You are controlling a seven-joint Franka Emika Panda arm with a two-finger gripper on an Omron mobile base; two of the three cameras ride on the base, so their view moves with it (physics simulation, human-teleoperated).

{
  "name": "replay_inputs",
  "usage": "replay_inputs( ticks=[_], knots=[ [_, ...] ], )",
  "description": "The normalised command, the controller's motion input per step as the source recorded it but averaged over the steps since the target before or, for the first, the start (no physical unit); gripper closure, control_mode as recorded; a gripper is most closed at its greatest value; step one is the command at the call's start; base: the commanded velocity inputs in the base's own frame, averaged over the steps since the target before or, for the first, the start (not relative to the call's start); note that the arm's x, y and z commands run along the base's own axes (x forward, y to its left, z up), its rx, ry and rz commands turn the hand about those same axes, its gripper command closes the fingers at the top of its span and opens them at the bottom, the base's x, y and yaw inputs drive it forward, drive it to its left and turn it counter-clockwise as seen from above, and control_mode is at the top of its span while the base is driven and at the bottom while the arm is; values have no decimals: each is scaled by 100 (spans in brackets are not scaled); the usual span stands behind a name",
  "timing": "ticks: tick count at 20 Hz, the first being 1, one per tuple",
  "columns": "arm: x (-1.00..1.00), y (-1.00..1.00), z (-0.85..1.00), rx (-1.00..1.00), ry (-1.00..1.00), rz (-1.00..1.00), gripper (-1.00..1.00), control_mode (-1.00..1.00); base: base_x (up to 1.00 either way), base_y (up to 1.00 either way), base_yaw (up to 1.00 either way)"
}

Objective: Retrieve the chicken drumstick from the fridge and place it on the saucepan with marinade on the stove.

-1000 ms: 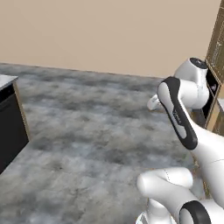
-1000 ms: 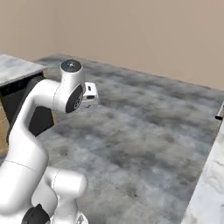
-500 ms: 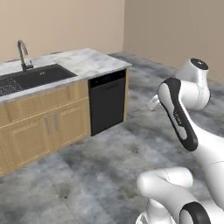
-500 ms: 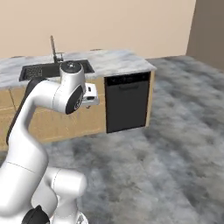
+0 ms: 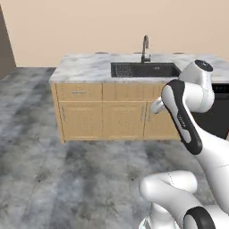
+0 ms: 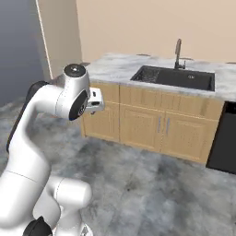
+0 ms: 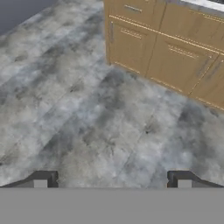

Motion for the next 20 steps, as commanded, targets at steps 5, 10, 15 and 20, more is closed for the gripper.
replay_inputs(
  ticks=[5,10,15,20],
  knots=[
    [0,0,0,0,0,0,-100,100,0,0,100],
    [0,0,0,0,0,0,-100,100,0,0,100],
    [0,0,0,0,0,0,-100,100,0,0,100],
    [0,0,0,0,0,0,-100,100,26,0,93]
  ],
)
